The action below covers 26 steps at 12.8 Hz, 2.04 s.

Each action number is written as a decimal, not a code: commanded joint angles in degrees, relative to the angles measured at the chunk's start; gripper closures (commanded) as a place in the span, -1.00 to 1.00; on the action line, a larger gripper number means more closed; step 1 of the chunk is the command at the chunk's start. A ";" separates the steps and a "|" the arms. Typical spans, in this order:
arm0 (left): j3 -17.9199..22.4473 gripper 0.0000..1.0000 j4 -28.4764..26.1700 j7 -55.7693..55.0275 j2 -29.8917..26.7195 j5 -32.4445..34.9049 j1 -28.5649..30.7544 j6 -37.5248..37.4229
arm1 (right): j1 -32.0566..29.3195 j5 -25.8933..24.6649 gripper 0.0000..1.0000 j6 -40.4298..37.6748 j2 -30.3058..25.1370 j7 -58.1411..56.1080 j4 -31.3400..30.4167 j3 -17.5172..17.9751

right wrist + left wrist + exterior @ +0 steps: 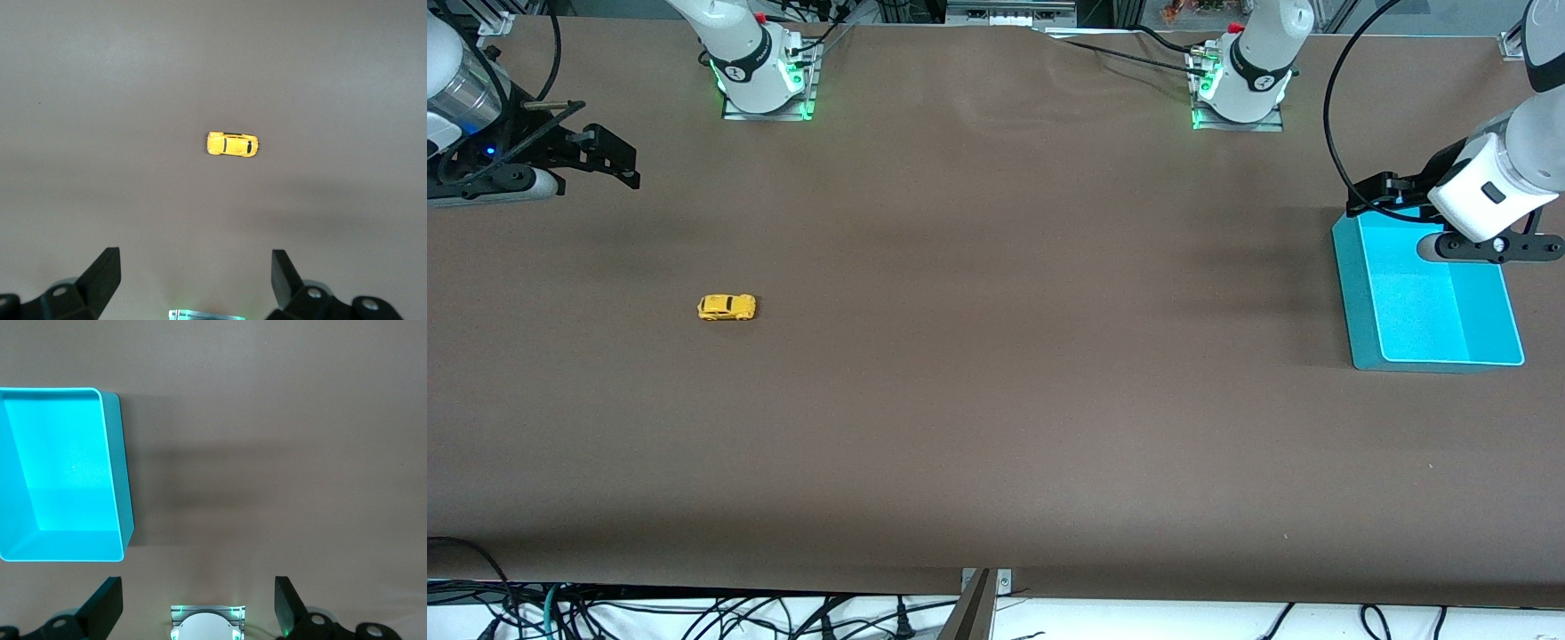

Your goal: Wind and store yellow beetle car

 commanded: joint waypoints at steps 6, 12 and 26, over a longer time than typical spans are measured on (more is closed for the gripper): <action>-0.03 -1.00 0.83 0.48 0.30 0.38 0.06 -0.33 | 0.47 -0.20 -1.00 -0.91 -0.64 0.91 0.00 -0.35; -0.03 -1.00 0.83 0.40 0.30 0.38 0.06 -0.33 | 0.47 -0.20 -1.00 -0.39 -0.46 -0.49 -2.01 -0.35; -0.30 -1.00 1.01 0.40 0.39 0.38 -0.47 -0.41 | 0.20 -1.16 -1.00 37.54 4.44 -52.65 -31.71 -0.52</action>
